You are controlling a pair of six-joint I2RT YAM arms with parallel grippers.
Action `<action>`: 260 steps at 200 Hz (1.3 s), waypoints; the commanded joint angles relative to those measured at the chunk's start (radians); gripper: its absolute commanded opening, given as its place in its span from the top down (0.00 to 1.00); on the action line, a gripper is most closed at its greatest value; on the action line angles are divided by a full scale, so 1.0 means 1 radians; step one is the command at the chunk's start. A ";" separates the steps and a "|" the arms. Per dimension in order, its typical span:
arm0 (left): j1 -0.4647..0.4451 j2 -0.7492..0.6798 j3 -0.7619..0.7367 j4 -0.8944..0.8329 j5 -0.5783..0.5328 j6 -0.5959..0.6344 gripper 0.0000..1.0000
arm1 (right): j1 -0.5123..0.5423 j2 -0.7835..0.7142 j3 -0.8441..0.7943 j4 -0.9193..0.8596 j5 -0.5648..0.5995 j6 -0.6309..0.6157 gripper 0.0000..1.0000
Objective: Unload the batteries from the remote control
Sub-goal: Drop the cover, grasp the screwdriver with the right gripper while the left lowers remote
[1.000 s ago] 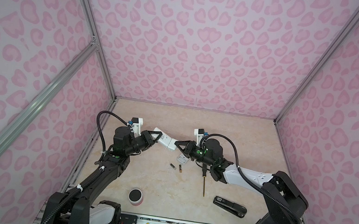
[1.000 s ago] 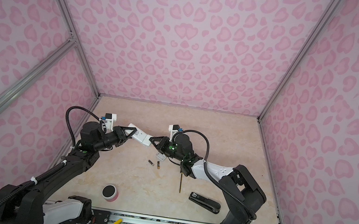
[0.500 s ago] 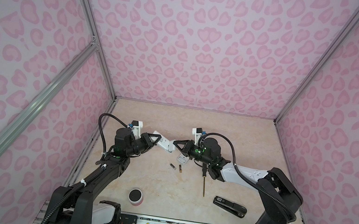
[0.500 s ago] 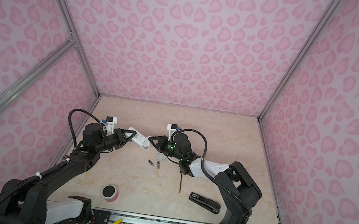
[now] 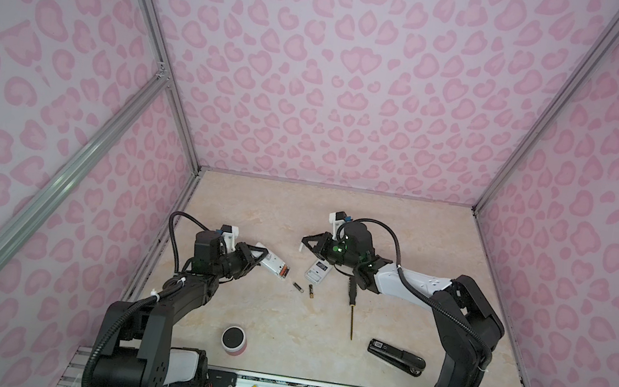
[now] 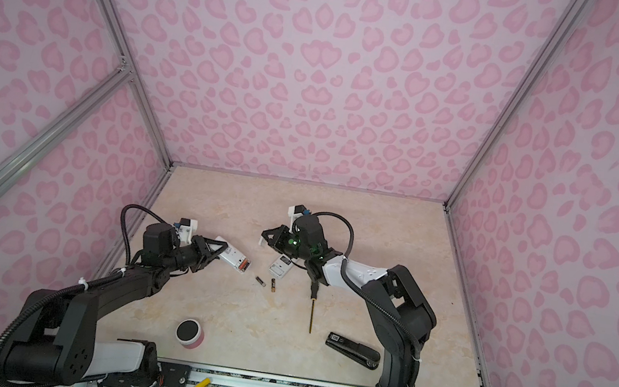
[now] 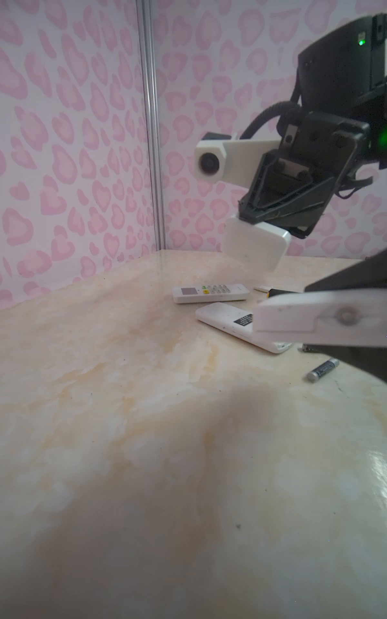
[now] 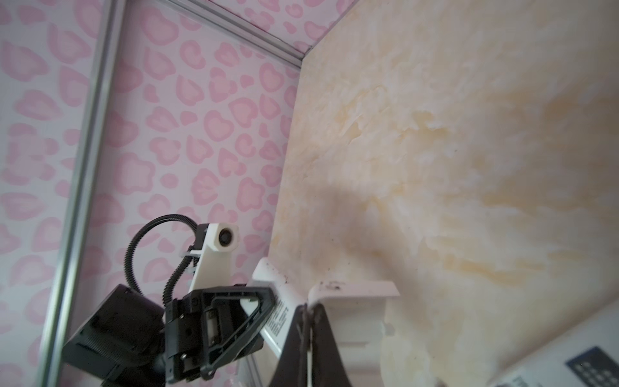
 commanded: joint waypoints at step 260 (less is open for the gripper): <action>-0.283 0.116 0.315 -0.708 -0.634 0.444 0.03 | -0.036 -0.247 -0.157 -0.711 0.373 -0.365 0.45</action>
